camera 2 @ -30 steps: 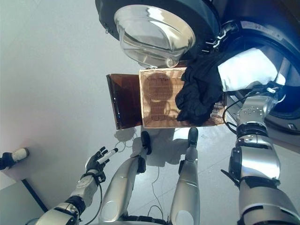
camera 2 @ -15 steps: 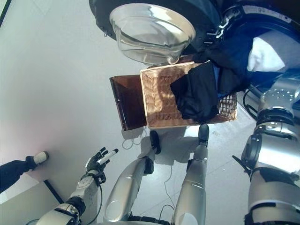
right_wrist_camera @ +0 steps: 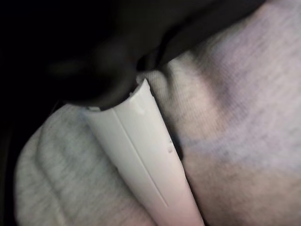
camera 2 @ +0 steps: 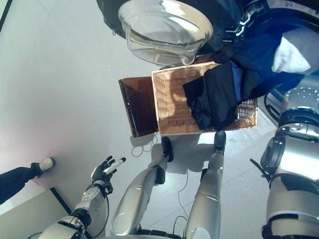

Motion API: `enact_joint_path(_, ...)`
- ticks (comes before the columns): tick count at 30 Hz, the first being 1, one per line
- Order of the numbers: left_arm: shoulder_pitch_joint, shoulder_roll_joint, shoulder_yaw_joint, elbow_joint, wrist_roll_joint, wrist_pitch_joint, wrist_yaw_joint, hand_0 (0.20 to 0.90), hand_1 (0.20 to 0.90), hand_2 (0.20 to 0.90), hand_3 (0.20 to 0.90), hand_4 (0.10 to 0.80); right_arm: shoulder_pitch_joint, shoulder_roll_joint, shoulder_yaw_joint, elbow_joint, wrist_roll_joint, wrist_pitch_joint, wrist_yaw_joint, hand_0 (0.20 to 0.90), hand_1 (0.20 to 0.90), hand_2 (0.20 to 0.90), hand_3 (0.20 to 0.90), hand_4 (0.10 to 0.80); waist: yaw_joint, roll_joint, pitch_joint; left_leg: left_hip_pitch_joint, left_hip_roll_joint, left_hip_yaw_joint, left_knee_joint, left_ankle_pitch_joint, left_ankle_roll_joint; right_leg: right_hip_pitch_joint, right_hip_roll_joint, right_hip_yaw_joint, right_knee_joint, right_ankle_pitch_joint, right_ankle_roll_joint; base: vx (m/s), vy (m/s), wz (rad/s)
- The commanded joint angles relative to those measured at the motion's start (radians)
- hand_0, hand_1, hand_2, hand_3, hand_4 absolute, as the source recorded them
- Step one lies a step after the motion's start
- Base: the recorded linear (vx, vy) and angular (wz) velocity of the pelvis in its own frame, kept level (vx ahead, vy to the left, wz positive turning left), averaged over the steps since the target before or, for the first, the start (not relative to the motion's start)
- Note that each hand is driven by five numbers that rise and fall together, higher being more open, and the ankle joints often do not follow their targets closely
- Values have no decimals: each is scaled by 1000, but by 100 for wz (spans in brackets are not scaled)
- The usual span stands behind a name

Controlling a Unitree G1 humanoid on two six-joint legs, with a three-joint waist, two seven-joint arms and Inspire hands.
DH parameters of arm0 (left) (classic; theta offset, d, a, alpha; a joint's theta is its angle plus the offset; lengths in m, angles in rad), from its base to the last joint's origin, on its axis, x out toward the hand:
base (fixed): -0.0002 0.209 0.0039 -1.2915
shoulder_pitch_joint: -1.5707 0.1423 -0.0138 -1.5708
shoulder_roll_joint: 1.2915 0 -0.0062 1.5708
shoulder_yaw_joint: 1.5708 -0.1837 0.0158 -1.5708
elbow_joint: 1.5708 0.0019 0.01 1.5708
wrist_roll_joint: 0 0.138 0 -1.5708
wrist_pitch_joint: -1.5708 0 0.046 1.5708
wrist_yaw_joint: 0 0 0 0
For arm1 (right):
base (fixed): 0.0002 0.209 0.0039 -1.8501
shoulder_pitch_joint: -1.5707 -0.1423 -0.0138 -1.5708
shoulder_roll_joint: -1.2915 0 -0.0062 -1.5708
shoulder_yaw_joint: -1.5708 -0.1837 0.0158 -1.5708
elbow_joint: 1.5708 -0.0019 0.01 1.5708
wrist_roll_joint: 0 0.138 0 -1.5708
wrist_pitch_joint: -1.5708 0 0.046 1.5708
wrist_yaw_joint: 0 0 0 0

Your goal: Pick up the clothes and place them into the washing machine

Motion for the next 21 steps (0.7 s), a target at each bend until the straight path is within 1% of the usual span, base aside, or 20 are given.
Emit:
enact_joint_path(1,98,31,-6,101,-19,-27,48,900,900,900,900,800,-59,-328,65,-47,-68,-184,-4,200,200,200,200,300,-37,12,-170,50,65,-50,-67,25,-121,15,76,-9,193,-165,-52,0,0,0)
enact_joint_path(2,98,34,-6,104,-17,-26,49,900,900,900,900,800,-63,-333,77,-26,-84,-163,-15,200,200,200,200,300,-37,12,-171,50,66,-49,-66,26,-121,13,77,-8,194,-165,-53,0,0,0)
enact_joint_path(3,98,34,-6,104,-17,-26,49,900,900,900,900,800,-66,-334,79,-25,-85,-162,-16,200,200,200,200,300,-37,12,-171,49,66,-49,-66,26,-121,12,78,-8,195,-165,-53,0,0,0)
enact_joint_path(4,98,35,-7,106,-14,-24,47,900,900,900,900,800,-69,-330,104,-5,-100,-122,2,447,447,447,447,476,-35,9,-171,53,68,-48,-63,18,-122,14,78,-9,199,-173,-53,0,0,0)
enact_joint_path(5,96,34,-8,105,-13,-26,48,900,900,900,900,800,-73,-327,113,1,-98,-114,7,900,900,900,900,800,-36,9,-169,49,70,-46,-63,25,-121,10,80,-9,197,-165,-55,0,0,0)
enact_joint_path(11,90,38,-6,105,-18,-26,40,900,900,900,900,800,-76,-310,146,46,-99,-65,55,900,900,900,900,800,-32,6,-164,43,72,-46,-58,26,-120,5,84,-9,199,-163,-58,-19,-7,0)
enact_joint_path(14,87,41,-5,107,-19,-26,38,900,900,900,900,800,-80,-301,159,58,-124,-46,53,900,900,900,900,800,-32,4,-162,42,73,-46,-53,17,-120,5,84,-10,204,-169,-57,0,0,0)
enact_joint_path(21,81,42,4,103,-24,-30,35,900,900,900,900,800,-53,-269,160,37,-162,-25,54,900,900,900,900,800,-35,-2,-155,27,71,-48,-30,14,-115,2,82,-6,202,-156,-57,-18,4,0)
